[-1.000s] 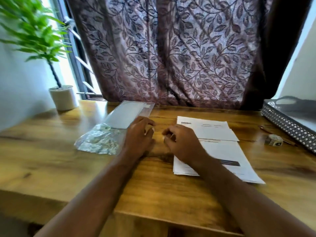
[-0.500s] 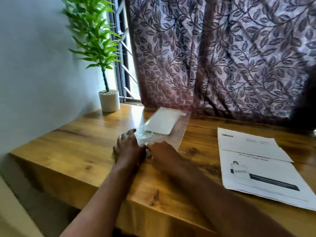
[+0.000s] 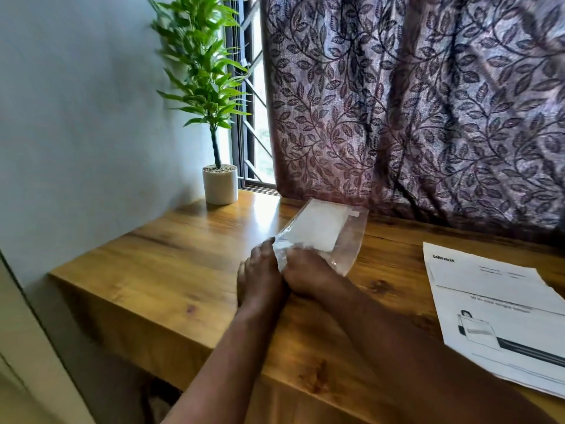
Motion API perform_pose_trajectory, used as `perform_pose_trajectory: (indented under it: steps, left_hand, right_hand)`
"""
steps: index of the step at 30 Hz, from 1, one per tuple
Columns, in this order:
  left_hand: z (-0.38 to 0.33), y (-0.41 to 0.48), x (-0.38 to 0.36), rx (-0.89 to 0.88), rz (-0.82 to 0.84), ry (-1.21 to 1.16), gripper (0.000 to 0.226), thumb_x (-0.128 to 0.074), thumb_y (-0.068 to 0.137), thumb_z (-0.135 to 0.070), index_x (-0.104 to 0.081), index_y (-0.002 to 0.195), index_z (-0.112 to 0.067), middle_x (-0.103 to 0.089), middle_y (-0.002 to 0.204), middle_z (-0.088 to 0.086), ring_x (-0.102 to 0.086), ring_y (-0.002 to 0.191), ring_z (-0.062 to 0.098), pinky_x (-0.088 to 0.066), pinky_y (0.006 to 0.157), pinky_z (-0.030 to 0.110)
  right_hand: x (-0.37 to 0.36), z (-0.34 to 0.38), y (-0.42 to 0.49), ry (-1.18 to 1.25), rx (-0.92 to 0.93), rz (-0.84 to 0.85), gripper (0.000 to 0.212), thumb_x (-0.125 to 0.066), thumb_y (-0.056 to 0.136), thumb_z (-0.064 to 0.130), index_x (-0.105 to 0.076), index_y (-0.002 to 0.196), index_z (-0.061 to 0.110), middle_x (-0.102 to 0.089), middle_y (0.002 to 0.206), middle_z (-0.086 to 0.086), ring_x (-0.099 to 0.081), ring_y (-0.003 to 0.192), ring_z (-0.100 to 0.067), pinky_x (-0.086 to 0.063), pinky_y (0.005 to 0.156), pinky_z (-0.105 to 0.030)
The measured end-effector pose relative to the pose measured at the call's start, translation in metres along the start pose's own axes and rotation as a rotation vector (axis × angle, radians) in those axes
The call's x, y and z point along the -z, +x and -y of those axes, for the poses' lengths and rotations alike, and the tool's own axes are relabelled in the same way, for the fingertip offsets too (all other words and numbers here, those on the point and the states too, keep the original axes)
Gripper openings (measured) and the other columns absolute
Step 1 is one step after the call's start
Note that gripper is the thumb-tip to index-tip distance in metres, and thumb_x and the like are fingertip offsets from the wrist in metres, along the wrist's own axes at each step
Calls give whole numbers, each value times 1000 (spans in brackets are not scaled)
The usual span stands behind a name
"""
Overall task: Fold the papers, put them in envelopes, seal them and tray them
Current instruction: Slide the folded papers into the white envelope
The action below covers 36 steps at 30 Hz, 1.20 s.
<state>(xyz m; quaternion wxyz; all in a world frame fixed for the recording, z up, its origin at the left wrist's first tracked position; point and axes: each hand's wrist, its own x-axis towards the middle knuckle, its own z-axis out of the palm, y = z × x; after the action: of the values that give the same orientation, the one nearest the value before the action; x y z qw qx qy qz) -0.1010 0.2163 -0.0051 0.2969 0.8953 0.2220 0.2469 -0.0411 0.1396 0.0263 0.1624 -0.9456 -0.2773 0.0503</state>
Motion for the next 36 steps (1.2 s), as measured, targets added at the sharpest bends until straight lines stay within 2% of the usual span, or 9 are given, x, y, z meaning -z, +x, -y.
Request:
perform_pose_trajectory:
  steps: [3, 9, 12, 14, 16, 20, 25, 30, 36]
  left_hand:
    - [-1, 0, -1, 11, -12, -12, 63, -58, 90, -31, -35, 149, -25, -48, 145, 6, -47, 132, 27, -33, 109, 39]
    - [1, 1, -4, 12, -31, -1, 70, -66, 85, -31, -37, 148, -22, -50, 145, 2, -48, 133, 23, -34, 111, 37]
    - [1, 3, -4, 13, -49, -15, 71, -67, 84, -27, -38, 148, -22, -52, 145, 0, -48, 132, 22, -35, 112, 37]
    - [1, 5, -4, 15, -55, -13, 72, -67, 83, -25, -37, 149, -22, -51, 146, 0, -48, 133, 22, -34, 113, 37]
    - [1, 5, -4, 21, -50, -12, 74, -68, 83, -27, -37, 150, -22, -51, 147, 1, -47, 134, 22, -34, 113, 38]
    - [0, 4, -4, 25, -51, -14, 69, -65, 84, -30, -40, 148, -22, -55, 143, 2, -49, 131, 23, -34, 112, 38]
    - [1, 4, -5, 13, -63, 1, 64, -65, 82, -30, -46, 143, -24, -61, 135, 1, -54, 124, 22, -38, 109, 37]
    - [0, 3, -3, 22, -62, -3, 63, -65, 83, -28, -46, 143, -26, -61, 135, -1, -54, 124, 22, -38, 109, 37]
    - [-2, 2, 1, 37, -49, -51, 56, -55, 92, -29, -44, 146, -25, -57, 142, 0, -51, 129, 22, -36, 111, 38]
  right_hand:
    - [1, -4, 9, -58, -86, 91, 65, -40, 100, 24, -15, 160, 12, -2, 169, -16, 0, 155, -36, -9, 123, -54]
    - [-6, -21, 29, -76, -156, 84, 68, -37, 101, 31, -9, 161, 21, 15, 168, -8, 9, 156, -30, -1, 125, -44]
    - [1, -14, 23, -191, -104, 1, 48, -45, 100, 31, -45, 147, 26, -38, 160, -5, -26, 151, -24, 6, 123, -53]
    - [10, -7, 19, -266, -70, -105, 33, -53, 96, 29, -61, 128, 26, -62, 136, -3, -50, 135, -24, -8, 122, -53]
    - [16, -3, 21, -216, -85, -146, 29, -55, 92, 21, -67, 119, 17, -65, 126, -9, -56, 126, -30, -30, 112, -44]
    - [8, -8, 29, 39, -226, -149, 56, -42, 71, 42, -70, 110, 12, -67, 119, -12, -59, 114, -29, -46, 97, -35]
    - [24, -7, 31, -128, -128, -67, 39, -50, 91, 31, -68, 121, 12, -66, 130, -9, -56, 126, -30, -41, 106, -32]
    - [9, -5, 29, -461, 57, -114, 24, -56, 96, 14, -70, 115, 13, -71, 119, -5, -64, 117, -27, -47, 90, -31]
    - [21, 7, -8, -568, 251, -283, 26, -51, 97, 14, -65, 120, 13, -69, 117, -6, -67, 109, -31, -47, 80, -35]
